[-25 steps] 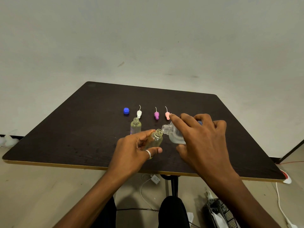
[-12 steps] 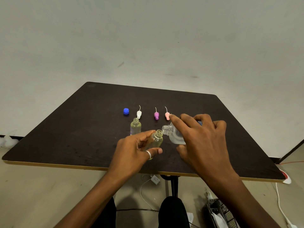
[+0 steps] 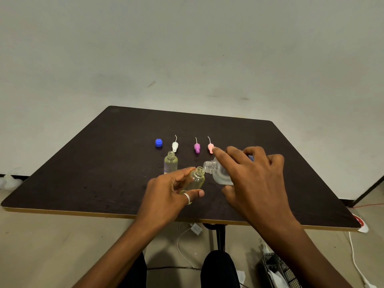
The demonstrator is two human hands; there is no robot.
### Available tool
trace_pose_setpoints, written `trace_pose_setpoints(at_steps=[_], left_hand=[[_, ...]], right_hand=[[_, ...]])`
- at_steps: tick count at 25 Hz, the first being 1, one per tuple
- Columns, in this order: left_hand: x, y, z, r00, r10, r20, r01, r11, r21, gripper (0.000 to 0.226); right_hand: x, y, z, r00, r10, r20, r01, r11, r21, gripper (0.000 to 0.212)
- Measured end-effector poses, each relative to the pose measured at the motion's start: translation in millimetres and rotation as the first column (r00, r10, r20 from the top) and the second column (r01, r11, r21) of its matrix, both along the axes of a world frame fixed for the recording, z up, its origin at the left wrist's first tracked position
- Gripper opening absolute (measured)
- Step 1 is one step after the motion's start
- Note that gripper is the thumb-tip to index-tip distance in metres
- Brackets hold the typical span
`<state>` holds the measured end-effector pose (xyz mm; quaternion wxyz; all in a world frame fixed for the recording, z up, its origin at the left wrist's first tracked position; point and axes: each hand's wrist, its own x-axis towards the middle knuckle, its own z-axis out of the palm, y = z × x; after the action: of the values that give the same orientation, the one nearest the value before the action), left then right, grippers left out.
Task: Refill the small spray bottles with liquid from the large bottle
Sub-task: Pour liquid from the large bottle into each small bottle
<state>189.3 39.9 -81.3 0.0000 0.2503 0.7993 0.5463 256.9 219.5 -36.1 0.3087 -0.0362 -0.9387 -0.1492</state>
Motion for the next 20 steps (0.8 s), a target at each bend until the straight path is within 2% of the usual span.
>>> trace_pose_setpoints(at_steps=[20], left_hand=[[-0.7, -0.1, -1.4, 1.0, -0.001, 0.016, 0.001, 1.0, 0.012, 0.058]], right_hand=[[-0.6, 0.3, -2.0, 1.0, 0.0, 0.01, 0.0, 1.0, 0.014, 0.095]])
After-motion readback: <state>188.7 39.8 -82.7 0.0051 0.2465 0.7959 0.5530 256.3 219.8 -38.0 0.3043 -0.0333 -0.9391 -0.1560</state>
